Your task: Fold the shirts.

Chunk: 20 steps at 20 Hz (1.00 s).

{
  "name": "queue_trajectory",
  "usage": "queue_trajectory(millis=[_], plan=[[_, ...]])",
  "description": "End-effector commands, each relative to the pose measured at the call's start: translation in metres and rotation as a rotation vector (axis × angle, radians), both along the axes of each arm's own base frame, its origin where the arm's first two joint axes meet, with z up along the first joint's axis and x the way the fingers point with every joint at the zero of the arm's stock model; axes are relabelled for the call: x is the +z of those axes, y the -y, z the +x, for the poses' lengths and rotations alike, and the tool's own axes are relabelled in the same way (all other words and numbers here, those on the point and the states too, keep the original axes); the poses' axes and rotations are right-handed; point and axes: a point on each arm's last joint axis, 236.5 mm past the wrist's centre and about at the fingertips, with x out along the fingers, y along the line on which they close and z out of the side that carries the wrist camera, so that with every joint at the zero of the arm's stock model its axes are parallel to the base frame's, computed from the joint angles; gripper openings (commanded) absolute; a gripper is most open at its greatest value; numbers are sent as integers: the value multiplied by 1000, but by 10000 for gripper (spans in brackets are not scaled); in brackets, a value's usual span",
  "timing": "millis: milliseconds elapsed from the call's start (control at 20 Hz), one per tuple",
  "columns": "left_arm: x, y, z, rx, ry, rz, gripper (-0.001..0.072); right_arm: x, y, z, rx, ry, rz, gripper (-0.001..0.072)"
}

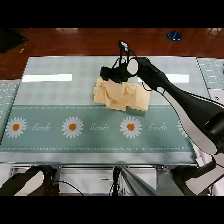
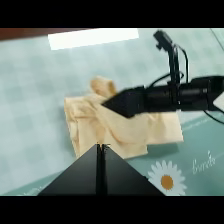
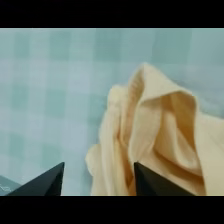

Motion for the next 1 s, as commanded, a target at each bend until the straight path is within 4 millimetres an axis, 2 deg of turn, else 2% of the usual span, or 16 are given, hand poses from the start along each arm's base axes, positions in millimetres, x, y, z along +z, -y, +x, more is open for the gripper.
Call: queue_trajectory(millis=[0, 100, 150, 200, 250, 300, 350, 450, 500, 550, 600, 650, 700, 800, 850, 950], plan=[[-28, 12, -6, -48, -77, 3, 42, 33, -12, 17, -61, 80, 124, 563], [-40, 16, -6, -63, -99, 4, 41, 58, -6, 14, -28, 135, 106, 563], [-45, 16, -4, -64, -103, 6, 41, 73, 6, 12, -5, 162, 76, 562], [-50, 15, -3, -64, -108, 9, 41, 86, 24, 9, 14, 181, 24, 562], [-53, 13, 0, -54, -108, 9, 42, 96, 51, 6, 25, 193, -53, 561], [-55, 13, 4, -48, -109, 6, 42, 106, 90, 1, 22, 195, -161, 559], [-57, 12, 7, -46, -114, 4, 43, 113, 138, -6, 7, 181, -294, 559], [-64, 12, 10, -48, -134, 2, 43, 117, 246, -31, -41, 88, -608, 554], [-66, 12, 12, -47, -141, 2, 43, 113, 308, -50, -69, -14, -781, 554], [-68, 12, 13, -47, -145, 1, 43, 105, 352, -69, -75, -127, -870, 554], [-69, 12, 13, -47, -148, 1, 43, 89, 376, -84, -69, -225, -850, 557], [-69, 12, 14, -47, -149, 1, 43, 70, 380, -93, -75, -290, -744, 588], [-69, 12, 14, -48, -151, 1, 43, 49, 370, -98, -85, -337, -577, 613], [-70, 12, 13, -50, -154, 2, 43, 19, 344, -99, -115, -373, -266, 614], [-70, 12, 12, -51, -156, 2, 43, 3, 336, -101, -143, -392, -155, 614], [-70, 12, 12, -51, -156, 2, 43, -32, 320, -110, -173, -428, -48, 613]])
